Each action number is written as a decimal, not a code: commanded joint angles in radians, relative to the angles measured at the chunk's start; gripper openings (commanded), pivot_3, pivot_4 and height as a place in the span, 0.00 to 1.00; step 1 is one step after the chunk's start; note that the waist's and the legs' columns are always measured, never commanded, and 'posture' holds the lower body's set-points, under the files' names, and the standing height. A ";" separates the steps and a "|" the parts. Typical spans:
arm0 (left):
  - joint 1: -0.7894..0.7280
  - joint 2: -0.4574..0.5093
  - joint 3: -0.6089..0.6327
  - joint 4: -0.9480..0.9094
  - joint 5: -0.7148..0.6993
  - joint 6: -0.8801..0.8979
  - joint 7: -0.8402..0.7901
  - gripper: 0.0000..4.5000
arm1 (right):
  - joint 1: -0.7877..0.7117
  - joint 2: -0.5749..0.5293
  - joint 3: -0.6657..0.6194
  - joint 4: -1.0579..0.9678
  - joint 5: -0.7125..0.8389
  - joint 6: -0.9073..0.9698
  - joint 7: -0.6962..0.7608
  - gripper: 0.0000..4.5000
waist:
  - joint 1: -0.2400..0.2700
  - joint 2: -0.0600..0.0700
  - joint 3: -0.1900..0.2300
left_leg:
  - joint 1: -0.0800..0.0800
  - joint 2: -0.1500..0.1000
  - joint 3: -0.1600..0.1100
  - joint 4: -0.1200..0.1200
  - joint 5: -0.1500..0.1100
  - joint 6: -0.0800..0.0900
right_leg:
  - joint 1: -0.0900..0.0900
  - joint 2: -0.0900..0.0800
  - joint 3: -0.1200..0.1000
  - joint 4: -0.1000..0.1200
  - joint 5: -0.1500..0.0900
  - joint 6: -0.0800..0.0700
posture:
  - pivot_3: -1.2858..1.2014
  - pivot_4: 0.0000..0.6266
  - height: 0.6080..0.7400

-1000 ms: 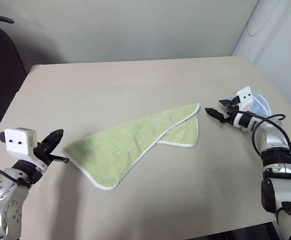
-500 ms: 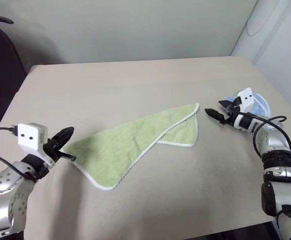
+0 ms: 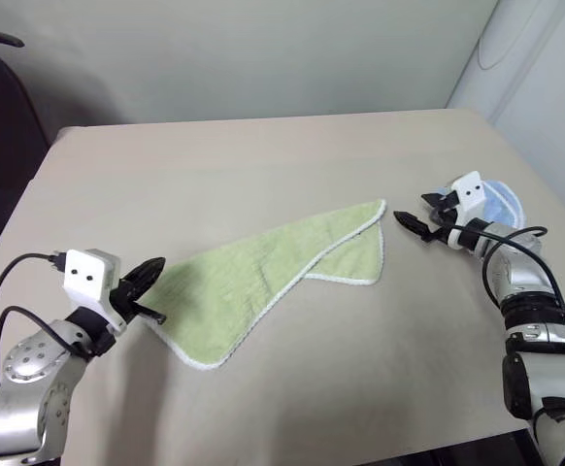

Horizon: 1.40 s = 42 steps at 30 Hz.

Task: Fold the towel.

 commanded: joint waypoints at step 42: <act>0.199 0.158 0.074 -0.118 -0.009 -0.074 -0.302 0.00 | -0.392 -0.037 0.574 0.566 -0.832 -0.886 -0.598 0.01 | -0.004 0.001 0.001 | -0.001 0.001 0.000 0.000 -0.006 0.009 | -0.002 0.000 -0.001 0.000 0.001 -0.001 | 0.52 0.24 1.00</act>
